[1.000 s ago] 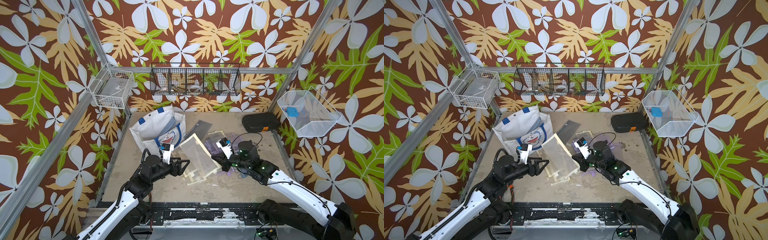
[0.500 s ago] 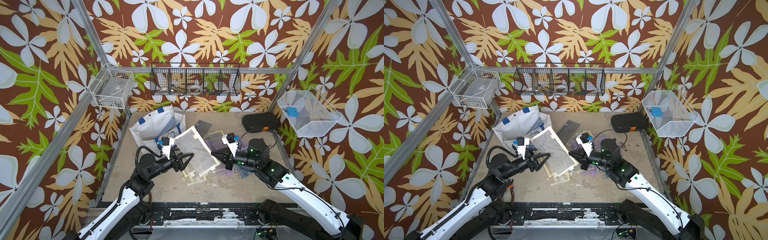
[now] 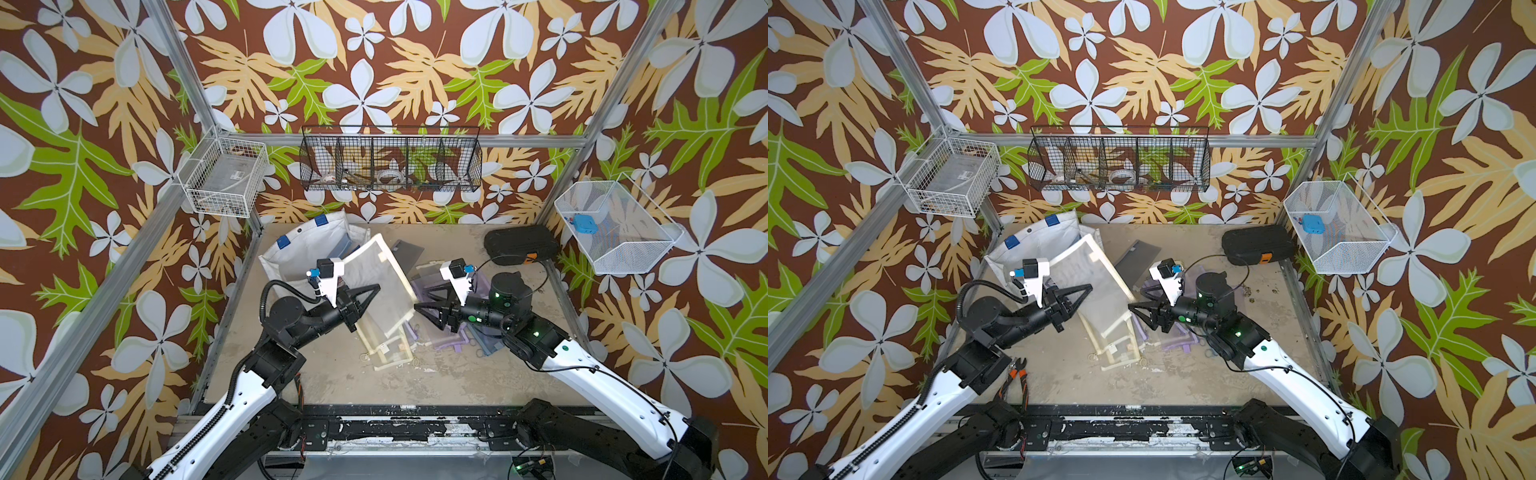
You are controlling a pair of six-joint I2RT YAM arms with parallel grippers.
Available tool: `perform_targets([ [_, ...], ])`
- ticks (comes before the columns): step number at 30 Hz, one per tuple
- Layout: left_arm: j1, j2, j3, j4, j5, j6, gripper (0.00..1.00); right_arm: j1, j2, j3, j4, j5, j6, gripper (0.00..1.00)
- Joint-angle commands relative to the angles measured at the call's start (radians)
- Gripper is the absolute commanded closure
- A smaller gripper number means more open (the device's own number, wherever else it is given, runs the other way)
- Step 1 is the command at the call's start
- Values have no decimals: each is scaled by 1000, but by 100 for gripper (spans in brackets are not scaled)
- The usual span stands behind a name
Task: Put the pencil pouch into the canvas bag
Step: Pick up the pencil case from the pencil case, then place the pencil case in the canvas bag.
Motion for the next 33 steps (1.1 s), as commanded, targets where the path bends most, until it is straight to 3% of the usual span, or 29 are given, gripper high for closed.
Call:
perform_targets([
  [1,5,82,186,-374,-244,271,100,0,12,26,-99,214,-23,0],
  [4,10,199,386,-552,-455,422,100,-1,9,35,-135,263,-26,0],
  [9,23,359,619,-649,-747,612,100,0,-13,6,-131,254,-6,0],
  [13,44,460,708,-667,-886,724,100,0,-42,-21,-140,266,-10,0],
  [17,91,514,703,-630,-1005,818,100,0,-57,-29,-159,291,-19,0],
  [24,110,589,607,-548,-1023,871,100,-1,-61,-6,-173,294,-57,0],
  [33,188,717,636,-576,-885,844,100,-1,-100,-16,-177,266,-63,0],
])
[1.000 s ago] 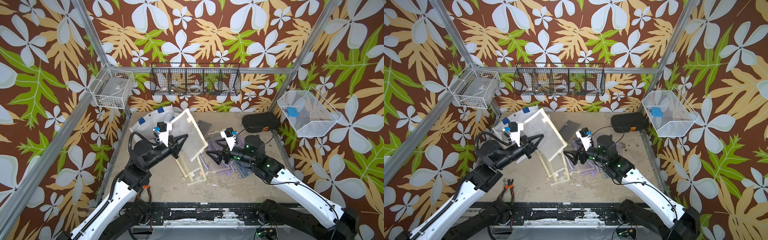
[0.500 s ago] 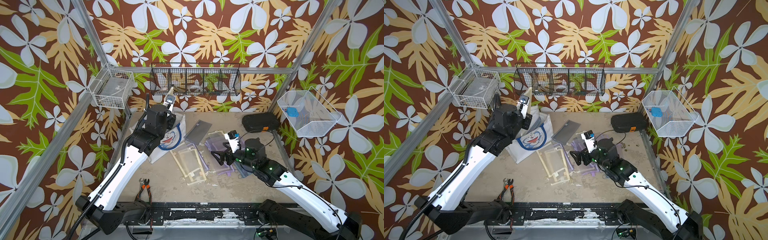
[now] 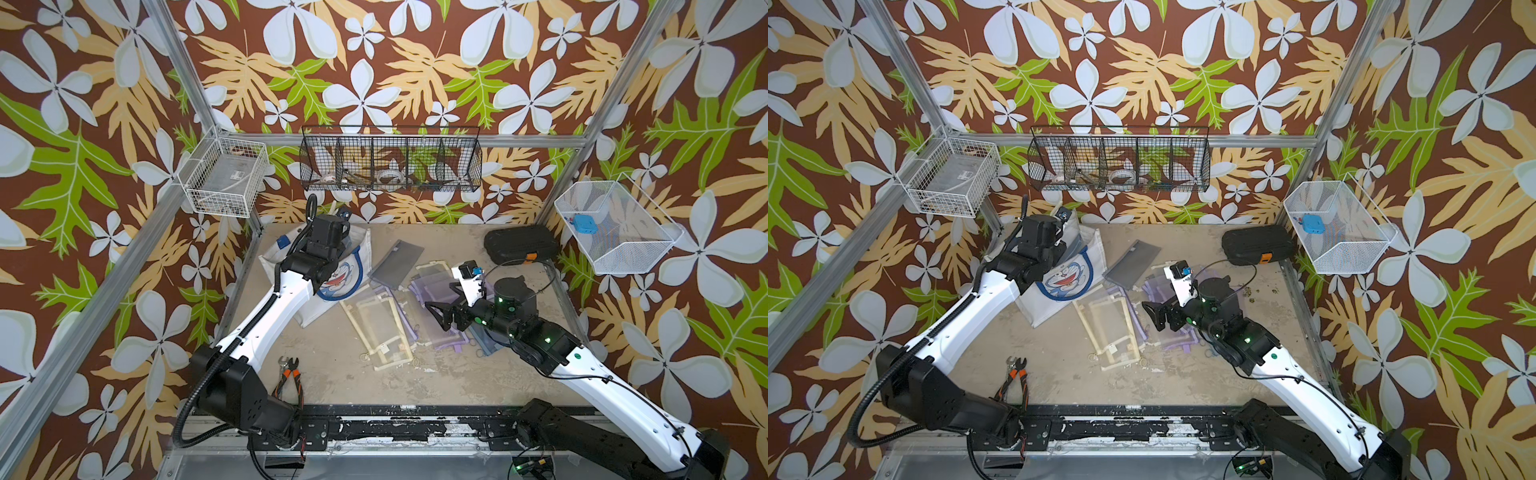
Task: Put the pencil pouch into the canvas bag
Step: Place the pencil case in the canvas bag.
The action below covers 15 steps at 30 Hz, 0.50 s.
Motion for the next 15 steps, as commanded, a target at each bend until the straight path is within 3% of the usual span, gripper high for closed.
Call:
perform_targets([
  [1,2,21,30,-10,50,-11,100,1,-15,-2,3,-10,-4,0],
  [8,5,58,25,-64,118,-97,98,-1,-32,23,0,-32,2,0],
  [15,6,87,-2,-94,-8,-123,100,-1,-27,73,-9,-52,4,0],
])
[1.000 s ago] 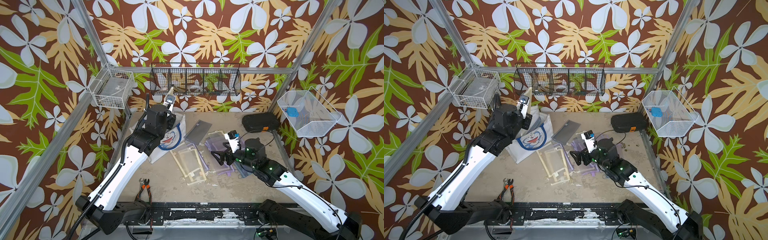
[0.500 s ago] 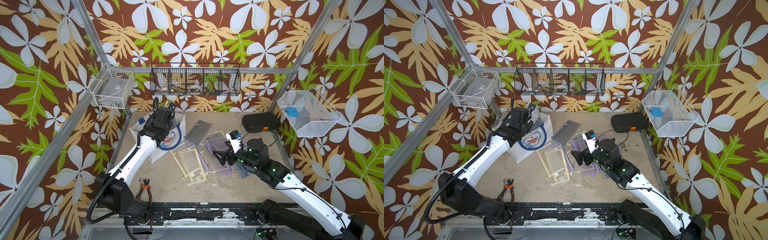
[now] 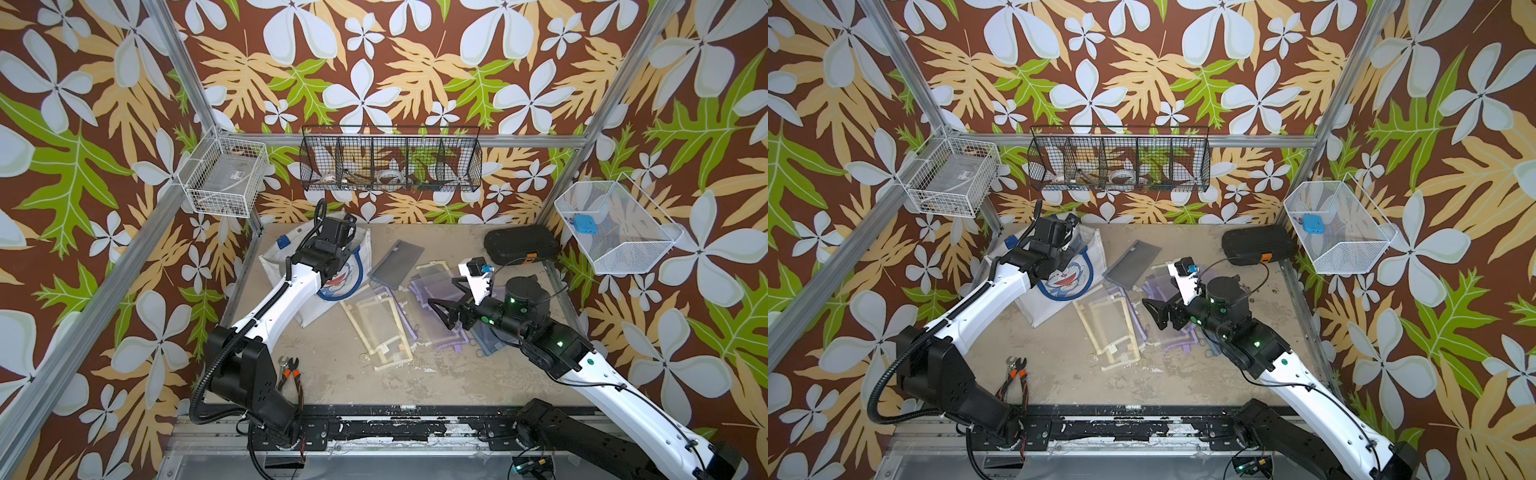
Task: Put the pencil pouch into the canvas bag
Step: Place the pencil case in the canvas bag.
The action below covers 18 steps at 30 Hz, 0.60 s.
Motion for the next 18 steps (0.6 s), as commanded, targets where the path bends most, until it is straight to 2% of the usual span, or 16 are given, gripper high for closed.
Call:
perform_targets([
  [1,6,23,-2,-33,-98,-46,100,-1,6,22,5,-24,7,0],
  [6,8,50,-34,-43,-168,-65,100,-1,0,32,31,-50,38,0],
  [8,8,50,-32,-41,-160,-65,100,-1,2,31,34,-52,41,0],
  [9,8,49,-25,-45,-140,-75,92,-1,3,31,31,-54,42,0],
  [13,7,25,20,-68,-20,-134,37,-1,3,29,24,-51,37,0],
  [15,8,4,44,-80,50,-164,23,-1,8,31,21,-53,34,0],
  [18,8,-37,72,-96,128,-198,13,-1,17,29,14,-51,29,0],
])
